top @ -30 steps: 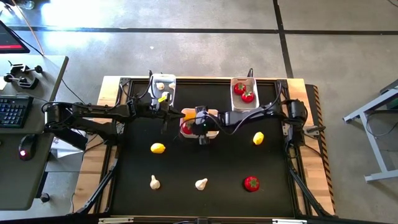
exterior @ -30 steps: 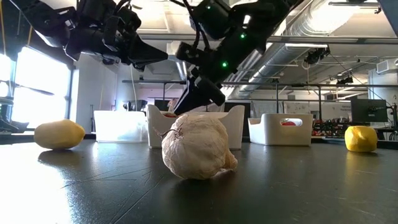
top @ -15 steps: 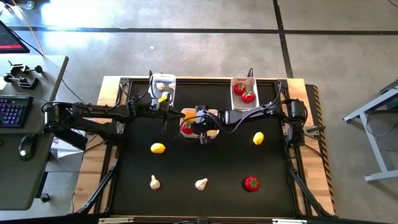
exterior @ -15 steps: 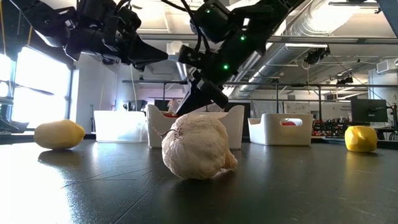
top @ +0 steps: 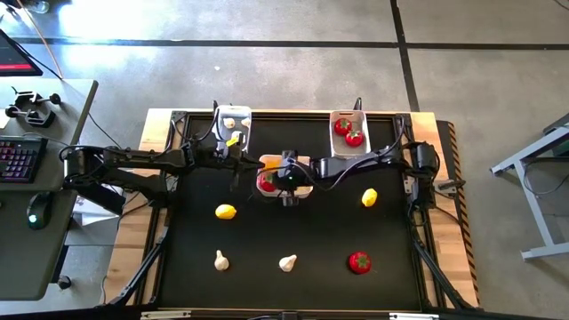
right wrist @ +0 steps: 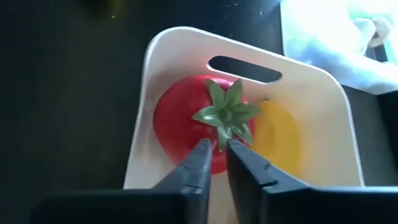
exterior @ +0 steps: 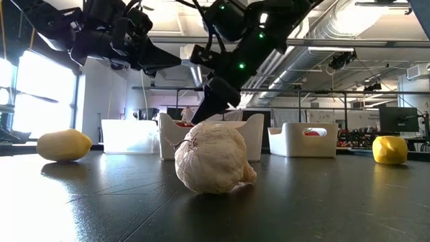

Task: Sort produce into baskets
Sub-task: Put the red tomato into the gray bin

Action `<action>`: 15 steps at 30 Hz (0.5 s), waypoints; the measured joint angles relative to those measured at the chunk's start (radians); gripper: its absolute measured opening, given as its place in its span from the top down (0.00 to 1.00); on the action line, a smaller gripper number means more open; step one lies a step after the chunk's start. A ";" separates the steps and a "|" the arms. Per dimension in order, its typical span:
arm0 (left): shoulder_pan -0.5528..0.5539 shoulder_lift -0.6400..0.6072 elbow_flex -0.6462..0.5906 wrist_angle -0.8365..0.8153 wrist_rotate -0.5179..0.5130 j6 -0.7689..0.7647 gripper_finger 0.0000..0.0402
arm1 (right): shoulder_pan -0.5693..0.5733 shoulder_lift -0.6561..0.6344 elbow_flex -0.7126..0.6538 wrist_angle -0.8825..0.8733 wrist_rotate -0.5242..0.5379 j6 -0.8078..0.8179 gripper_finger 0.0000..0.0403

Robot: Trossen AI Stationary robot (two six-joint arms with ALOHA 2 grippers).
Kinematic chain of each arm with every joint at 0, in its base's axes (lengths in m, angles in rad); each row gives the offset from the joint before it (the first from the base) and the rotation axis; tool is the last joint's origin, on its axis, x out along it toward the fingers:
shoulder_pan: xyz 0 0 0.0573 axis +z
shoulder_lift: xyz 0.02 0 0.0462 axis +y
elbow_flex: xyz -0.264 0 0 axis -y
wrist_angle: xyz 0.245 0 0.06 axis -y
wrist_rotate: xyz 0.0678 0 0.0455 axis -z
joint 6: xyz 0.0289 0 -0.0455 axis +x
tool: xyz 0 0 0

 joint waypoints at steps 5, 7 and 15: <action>0.000 0.000 0.000 -0.004 0.000 -0.001 1.00 | -0.002 -0.001 0.029 -0.029 0.001 0.059 0.65; 0.000 0.000 0.000 -0.027 0.000 -0.008 1.00 | -0.009 -0.001 0.034 -0.029 -0.011 0.075 0.54; 0.000 0.000 0.000 -0.196 -0.036 0.024 1.00 | -0.068 -0.001 0.033 -0.028 -0.156 0.149 0.25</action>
